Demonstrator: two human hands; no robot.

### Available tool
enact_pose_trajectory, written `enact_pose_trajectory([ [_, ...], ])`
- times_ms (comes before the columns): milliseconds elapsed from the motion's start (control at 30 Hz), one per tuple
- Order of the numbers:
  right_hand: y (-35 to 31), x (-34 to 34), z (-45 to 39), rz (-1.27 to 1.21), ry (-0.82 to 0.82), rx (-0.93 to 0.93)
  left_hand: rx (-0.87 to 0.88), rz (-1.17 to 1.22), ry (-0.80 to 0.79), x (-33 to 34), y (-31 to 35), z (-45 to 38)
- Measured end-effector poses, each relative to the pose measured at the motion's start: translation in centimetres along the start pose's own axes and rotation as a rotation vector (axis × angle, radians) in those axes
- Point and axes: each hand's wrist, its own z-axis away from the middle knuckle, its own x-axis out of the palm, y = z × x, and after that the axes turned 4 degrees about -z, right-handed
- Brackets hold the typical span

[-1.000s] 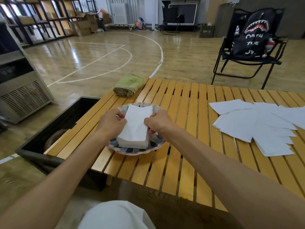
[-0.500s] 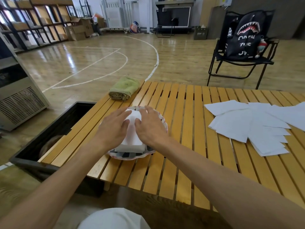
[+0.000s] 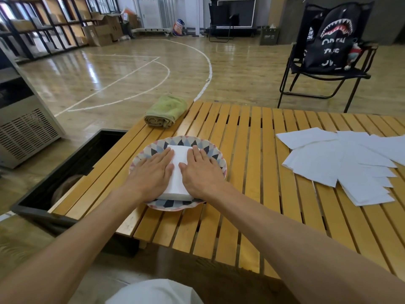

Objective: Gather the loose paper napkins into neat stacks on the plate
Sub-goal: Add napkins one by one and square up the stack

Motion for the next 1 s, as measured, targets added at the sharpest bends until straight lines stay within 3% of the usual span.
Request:
enact_pose_trajectory([
  [733,0.4,0.1,-0.3,0.066,-0.077,0.051,-0.018,-0.174,-0.107,-0.3,0.4,-0.1],
  [1000,-0.1,-2.9,1.4,0.102,-0.085,0.004,0.009,-0.294,0.006,-3.0,2.3,0.2],
])
